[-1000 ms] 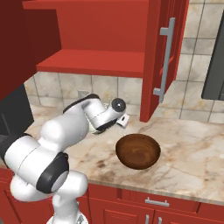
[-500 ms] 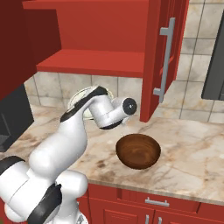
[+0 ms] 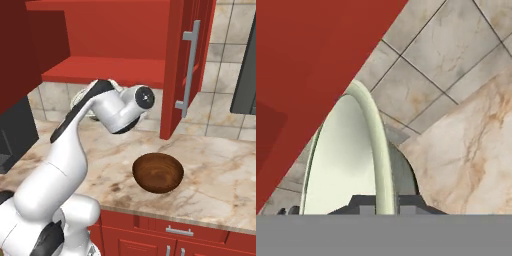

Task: Open the cabinet. Pick the bowls from the counter and place them in the cabinet. Then close the cabinet.

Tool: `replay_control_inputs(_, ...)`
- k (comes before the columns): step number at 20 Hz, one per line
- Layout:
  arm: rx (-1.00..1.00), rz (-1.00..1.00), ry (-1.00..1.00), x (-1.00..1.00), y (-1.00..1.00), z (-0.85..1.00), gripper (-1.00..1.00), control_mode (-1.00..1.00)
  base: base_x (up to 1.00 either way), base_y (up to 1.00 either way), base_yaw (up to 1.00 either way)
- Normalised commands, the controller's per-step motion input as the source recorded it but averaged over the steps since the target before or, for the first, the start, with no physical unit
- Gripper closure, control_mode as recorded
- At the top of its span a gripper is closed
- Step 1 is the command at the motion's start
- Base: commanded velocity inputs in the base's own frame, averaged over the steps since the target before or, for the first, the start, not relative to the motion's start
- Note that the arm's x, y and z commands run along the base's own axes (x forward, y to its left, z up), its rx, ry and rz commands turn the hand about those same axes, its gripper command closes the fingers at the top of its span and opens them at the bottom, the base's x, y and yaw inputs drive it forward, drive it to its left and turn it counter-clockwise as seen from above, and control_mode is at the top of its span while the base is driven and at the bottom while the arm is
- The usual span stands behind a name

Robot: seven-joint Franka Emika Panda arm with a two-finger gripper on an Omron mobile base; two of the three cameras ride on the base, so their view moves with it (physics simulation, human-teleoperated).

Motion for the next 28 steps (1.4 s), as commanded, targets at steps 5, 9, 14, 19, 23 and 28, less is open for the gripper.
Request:
replay_control_inputs(5, 0.29, -0.16, 0.04, -0.5, 0.0, 0.87, 1.0, -1.0, 0.0, 0.0, 0.0)
replay_control_inputs(9, 0.39, -0.2, -0.12, -0.74, -0.07, 0.59, 1.0, -1.0, 0.0, 0.0, 0.0)
replay_control_inputs(14, 0.35, -0.04, -0.14, -1.0, -0.28, 0.18, 1.0, -1.0, 0.0, 0.0, 0.0)
replay_control_inputs(19, 0.45, -0.1, -0.18, -0.86, -0.04, 0.44, 1.0, -1.0, 0.0, 0.0, 0.0)
replay_control_inputs(23, 0.12, -0.03, -0.15, -0.24, 0.07, 0.24, 1.0, -1.0, 0.0, 0.0, 0.0)
replay_control_inputs(28, 0.0, -0.01, -0.13, 0.0, 0.12, 0.12, 1.0, -1.0, 0.0, 0.0, 0.0)
